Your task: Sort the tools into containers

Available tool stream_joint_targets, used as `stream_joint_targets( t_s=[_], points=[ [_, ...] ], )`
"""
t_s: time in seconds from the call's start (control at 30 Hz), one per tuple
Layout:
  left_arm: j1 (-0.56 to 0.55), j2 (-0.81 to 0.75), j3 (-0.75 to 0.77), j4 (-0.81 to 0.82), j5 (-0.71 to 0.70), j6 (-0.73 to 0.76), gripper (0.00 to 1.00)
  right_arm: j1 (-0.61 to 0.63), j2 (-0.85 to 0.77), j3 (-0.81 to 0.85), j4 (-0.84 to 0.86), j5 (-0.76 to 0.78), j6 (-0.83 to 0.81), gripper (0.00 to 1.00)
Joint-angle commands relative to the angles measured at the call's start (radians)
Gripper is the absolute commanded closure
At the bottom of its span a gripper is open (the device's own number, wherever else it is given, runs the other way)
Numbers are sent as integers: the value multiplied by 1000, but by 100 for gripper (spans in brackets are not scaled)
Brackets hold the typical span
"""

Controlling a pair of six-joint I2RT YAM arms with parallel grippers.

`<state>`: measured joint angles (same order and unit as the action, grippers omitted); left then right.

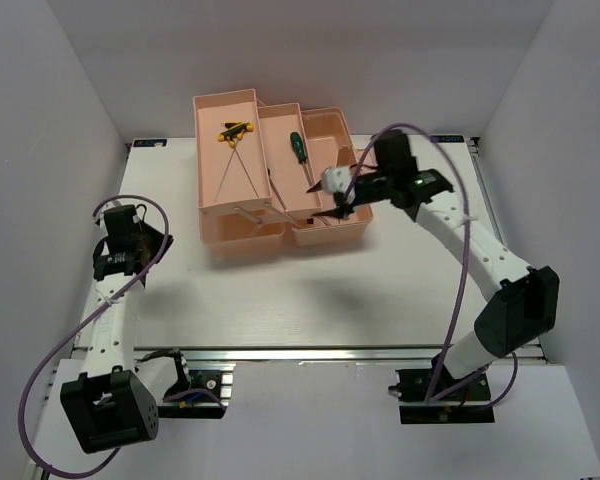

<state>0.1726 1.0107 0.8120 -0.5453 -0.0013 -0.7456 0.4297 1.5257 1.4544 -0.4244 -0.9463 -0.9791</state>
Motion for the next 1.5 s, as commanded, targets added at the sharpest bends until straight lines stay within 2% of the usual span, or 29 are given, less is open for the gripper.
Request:
stream_joint_targets(
  t_s=[0.0, 0.03, 0.07, 0.13, 0.27, 0.4, 0.57, 0.87, 1.07, 1.17, 1.2, 1.3, 1.47],
  points=[
    [41, -3, -19, 34, 93, 11, 76, 148, 63, 27, -223, 4, -435, 38],
    [50, -3, -28, 39, 102, 11, 64, 217, 68, 12, -208, 70, -466, 30],
    [53, -6, -28, 42, 110, 9, 64, 254, 68, 12, -208, 70, -466, 30],
    [59, -9, -45, 47, 132, 8, 58, 323, 80, -20, -136, 187, -486, 26],
    [67, -21, -69, 61, 165, -4, 57, 463, 158, 1, 1, 308, -399, 24],
    [67, -49, -88, 65, 181, -14, 56, 526, 304, 124, 55, 418, -281, 28],
    [70, -84, -114, 45, 178, -6, 56, 575, 425, 211, 249, 592, -96, 32],
    [70, -153, -183, 18, 195, -31, 56, 593, 697, 429, 204, 745, -69, 38],
    [70, -161, -208, 27, 210, -66, 56, 600, 752, 466, 167, 785, -50, 57],
    [70, -153, -240, 60, 222, -89, 56, 600, 726, 443, 162, 784, -33, 75],
    [70, -149, -253, 73, 227, -98, 56, 600, 714, 437, 161, 776, -27, 84],
    [70, -136, -309, 131, 244, -133, 56, 600, 650, 413, 187, 749, 28, 100],
    [70, -80, -381, 277, 280, -184, 56, 583, 527, 416, 249, 696, 190, 100]
  ],
)
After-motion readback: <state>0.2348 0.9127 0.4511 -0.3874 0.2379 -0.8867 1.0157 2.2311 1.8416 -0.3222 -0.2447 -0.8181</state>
